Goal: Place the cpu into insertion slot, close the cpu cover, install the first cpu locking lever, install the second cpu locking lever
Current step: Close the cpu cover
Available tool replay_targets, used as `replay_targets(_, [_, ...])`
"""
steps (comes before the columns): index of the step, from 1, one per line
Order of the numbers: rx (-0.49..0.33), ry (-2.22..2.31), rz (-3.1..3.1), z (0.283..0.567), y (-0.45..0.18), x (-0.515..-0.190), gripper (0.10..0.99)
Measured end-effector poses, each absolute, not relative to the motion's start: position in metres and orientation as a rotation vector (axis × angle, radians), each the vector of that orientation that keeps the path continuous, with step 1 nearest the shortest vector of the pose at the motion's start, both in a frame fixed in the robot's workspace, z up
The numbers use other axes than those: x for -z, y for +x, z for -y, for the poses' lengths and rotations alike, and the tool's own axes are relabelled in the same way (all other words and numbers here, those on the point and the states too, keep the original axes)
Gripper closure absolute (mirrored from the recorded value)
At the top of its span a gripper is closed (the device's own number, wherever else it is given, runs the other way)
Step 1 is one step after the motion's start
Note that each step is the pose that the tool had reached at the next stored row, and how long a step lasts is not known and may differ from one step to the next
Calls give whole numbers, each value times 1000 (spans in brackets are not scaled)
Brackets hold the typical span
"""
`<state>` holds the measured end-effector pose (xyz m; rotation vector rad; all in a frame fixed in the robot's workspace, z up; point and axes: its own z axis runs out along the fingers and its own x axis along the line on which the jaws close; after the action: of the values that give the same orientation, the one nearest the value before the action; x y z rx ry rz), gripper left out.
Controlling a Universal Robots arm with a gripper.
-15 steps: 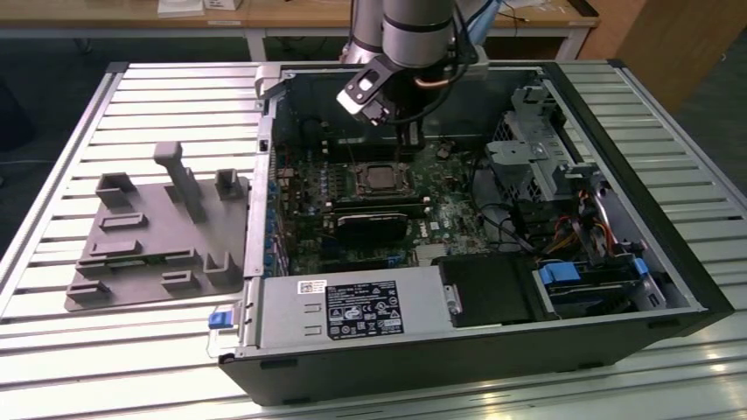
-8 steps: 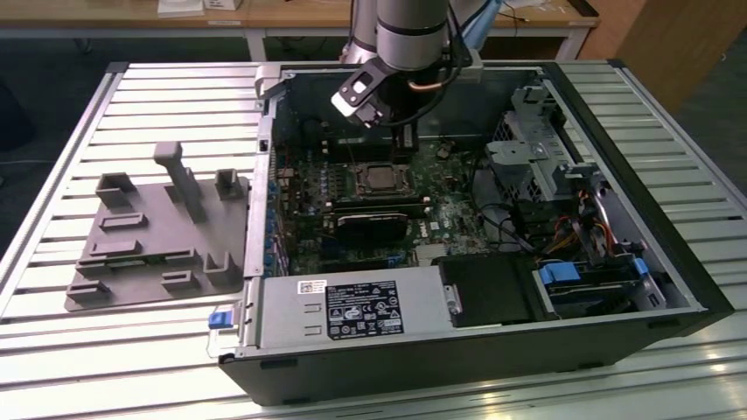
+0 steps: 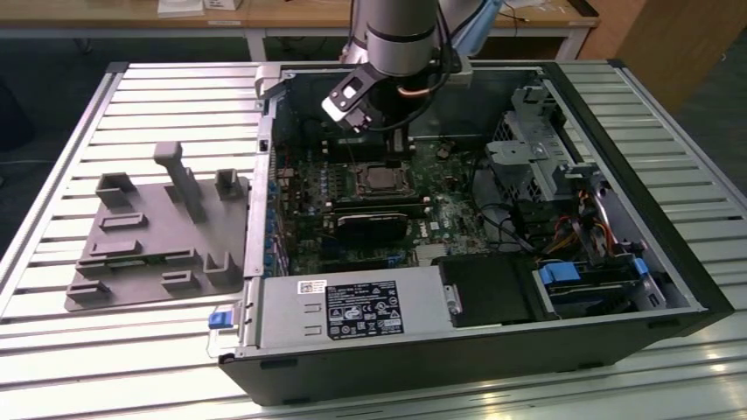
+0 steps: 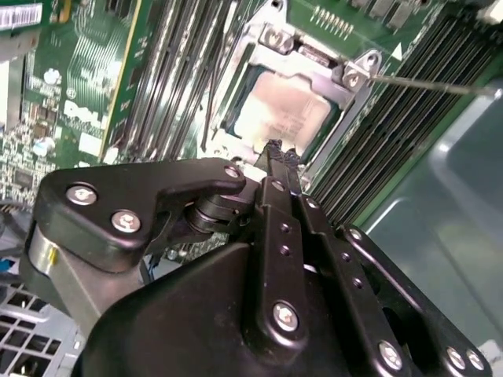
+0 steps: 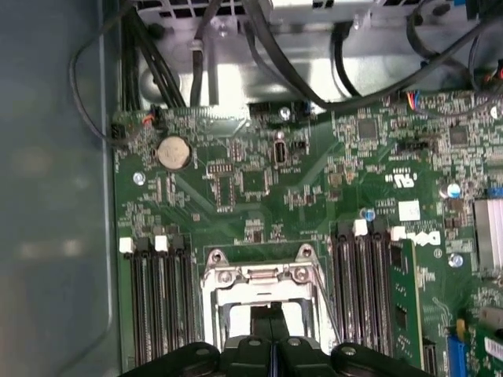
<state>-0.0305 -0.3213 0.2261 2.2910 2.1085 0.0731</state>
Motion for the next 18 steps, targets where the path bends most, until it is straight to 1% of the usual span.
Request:
replay_targets(11, [-73, 2300, -2098, 323, -43, -218, 984])
replay_targets(18, [-73, 2300, -2098, 323, -43, -221, 984])
